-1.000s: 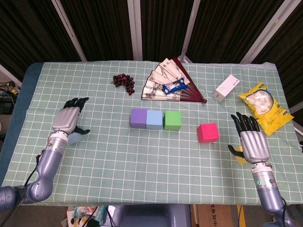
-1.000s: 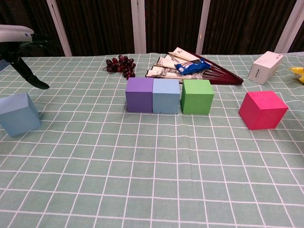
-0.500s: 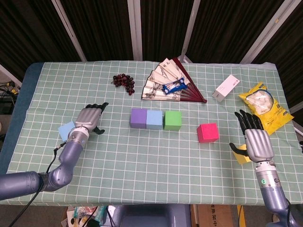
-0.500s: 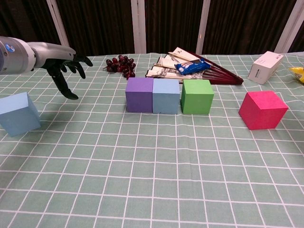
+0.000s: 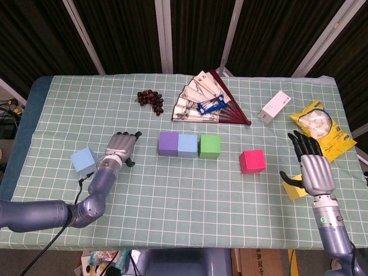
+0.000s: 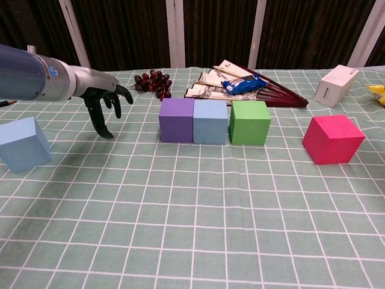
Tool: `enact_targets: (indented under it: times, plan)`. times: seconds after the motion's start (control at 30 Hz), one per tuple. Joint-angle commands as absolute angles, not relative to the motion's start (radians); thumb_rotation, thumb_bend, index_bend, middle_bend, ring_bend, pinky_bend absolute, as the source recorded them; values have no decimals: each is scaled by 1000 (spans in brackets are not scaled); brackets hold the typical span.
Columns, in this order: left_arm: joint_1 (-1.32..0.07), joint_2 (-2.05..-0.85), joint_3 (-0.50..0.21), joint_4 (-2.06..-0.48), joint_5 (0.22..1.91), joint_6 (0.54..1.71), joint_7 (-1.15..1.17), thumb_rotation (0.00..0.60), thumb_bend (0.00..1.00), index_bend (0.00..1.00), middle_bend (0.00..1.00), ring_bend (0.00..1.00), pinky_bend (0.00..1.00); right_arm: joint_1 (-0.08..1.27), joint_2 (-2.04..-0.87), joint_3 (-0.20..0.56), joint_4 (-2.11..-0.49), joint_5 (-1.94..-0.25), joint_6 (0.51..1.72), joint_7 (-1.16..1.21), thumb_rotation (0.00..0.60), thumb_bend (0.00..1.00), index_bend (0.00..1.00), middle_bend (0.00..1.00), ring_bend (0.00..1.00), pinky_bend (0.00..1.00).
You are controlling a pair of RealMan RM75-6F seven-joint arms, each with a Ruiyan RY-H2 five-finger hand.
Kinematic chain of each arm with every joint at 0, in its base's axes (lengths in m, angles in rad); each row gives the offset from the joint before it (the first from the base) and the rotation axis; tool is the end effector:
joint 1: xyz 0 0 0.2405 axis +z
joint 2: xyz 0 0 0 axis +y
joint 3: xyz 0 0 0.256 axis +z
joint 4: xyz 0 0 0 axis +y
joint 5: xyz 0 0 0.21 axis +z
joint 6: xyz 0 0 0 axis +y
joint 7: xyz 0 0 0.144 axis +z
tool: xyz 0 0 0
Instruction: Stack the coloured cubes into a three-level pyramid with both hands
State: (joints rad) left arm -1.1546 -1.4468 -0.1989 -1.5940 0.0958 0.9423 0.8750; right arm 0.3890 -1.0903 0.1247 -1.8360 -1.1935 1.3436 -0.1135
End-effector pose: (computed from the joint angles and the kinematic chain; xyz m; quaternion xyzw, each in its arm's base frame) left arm -0.0972 0.3922 -0.0013 -0.7326 -0.4492 -0.1794 0.4789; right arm -0.2362 -0.2699 0.1491 0.5828 -0.4254 0.4279 0.5443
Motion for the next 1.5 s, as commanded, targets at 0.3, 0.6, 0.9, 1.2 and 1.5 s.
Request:
enact_targets:
  times: [0.3,0.6,0.9,1.2,1.5]
  plan:
    - [-1198,-1474,-181,-1565,64,965,911,600,309,200,310,237,281,376,-1089,138,-1839,-1209,1334,-105,600,270,0,0,0,0]
    - [-1224,-1504,-177,-1530,42,953,928,600,309,206,331,237,282,367,-1090,155,-1838,-1208,1329,-100,600,270,0,0,0,0]
    - [-1253,-1546,-177,-1488,14,932,948,600,309,206,330,237,281,361,-1091,167,-1834,-1208,1321,-94,600,270,0,0,0,0]
    - [-1269,-1580,-173,-1466,-1,924,956,600,309,204,330,237,282,354,-1089,179,-1832,-1209,1315,-86,600,270,0,0,0,0]
    - [-1277,-1594,-172,-1456,0,920,957,600,309,204,330,237,282,351,-1093,185,-1829,-1211,1310,-86,600,270,0,0,0,0]
